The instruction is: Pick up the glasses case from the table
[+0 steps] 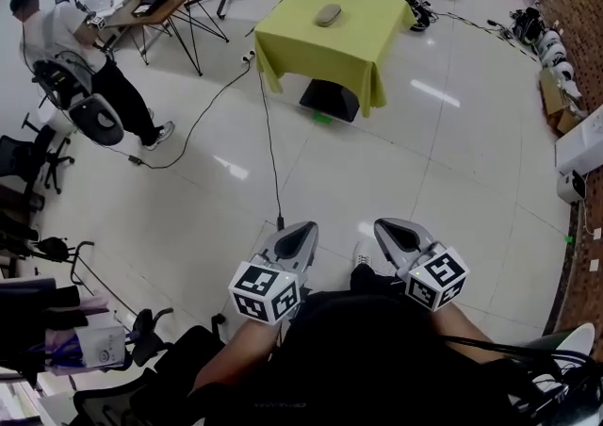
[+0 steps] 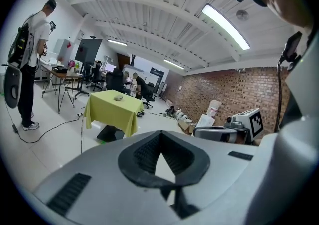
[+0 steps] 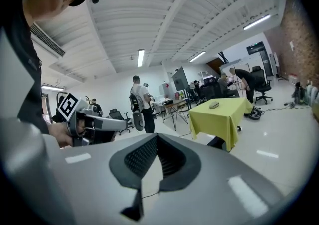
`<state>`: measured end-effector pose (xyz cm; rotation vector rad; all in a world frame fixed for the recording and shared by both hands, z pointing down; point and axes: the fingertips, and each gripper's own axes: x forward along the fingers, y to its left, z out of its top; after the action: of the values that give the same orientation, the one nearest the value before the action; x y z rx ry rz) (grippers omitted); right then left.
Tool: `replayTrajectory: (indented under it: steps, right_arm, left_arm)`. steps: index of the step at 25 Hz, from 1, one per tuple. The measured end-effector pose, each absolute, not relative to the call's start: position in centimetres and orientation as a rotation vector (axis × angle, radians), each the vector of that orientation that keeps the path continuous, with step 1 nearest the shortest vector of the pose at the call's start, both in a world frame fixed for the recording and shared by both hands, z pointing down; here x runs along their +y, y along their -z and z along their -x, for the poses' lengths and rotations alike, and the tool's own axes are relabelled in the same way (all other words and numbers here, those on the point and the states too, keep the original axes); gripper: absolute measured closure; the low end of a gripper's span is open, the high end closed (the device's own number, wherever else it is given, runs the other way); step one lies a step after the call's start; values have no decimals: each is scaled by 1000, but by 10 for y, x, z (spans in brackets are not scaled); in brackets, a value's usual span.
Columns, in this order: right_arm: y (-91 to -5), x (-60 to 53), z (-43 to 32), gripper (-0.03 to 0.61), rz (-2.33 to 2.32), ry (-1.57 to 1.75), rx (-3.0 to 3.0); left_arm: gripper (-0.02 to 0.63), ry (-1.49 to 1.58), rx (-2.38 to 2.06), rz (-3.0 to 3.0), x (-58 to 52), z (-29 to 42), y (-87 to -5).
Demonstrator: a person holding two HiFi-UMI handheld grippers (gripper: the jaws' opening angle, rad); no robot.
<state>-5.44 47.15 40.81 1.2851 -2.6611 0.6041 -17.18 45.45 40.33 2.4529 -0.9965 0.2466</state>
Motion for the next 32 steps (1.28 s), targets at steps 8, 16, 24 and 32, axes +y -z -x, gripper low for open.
replayTrajectory:
  steps: [8, 16, 24, 32]
  right_arm:
    - [-391, 379, -8, 575, -1283, -545, -2734]
    - [-403, 319, -62, 575, -1262, -570, -2724]
    - [-407, 287, -81, 575, -1266, -617, -2743]
    - [-416, 241, -75, 575, -1277, -641, -2691]
  left_arm:
    - [609, -140, -1009, -2392, 358, 113, -393]
    - [609, -222, -1048, -2443, 300, 53, -399]
    - [609, -289, -1069, -2457, 269, 40, -393]
    - [609, -308, -1019, -2425, 221, 46, -414]
